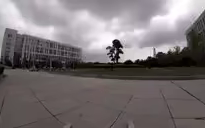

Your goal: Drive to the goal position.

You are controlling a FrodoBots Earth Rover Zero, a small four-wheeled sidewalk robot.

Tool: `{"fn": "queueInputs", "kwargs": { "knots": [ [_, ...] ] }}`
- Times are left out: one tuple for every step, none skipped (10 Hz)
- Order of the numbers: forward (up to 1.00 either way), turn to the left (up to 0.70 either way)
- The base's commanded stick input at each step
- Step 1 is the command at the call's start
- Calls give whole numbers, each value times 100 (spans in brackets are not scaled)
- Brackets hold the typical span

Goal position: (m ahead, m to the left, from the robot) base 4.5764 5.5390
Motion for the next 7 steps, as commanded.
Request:
{"fn": "queueInputs", "kwargs": {
  "knots": [
    [30, 16],
    [30, 16],
    [30, 16],
    [30, 16],
    [30, 16],
    [30, 16],
    [30, 16]
  ]
}}
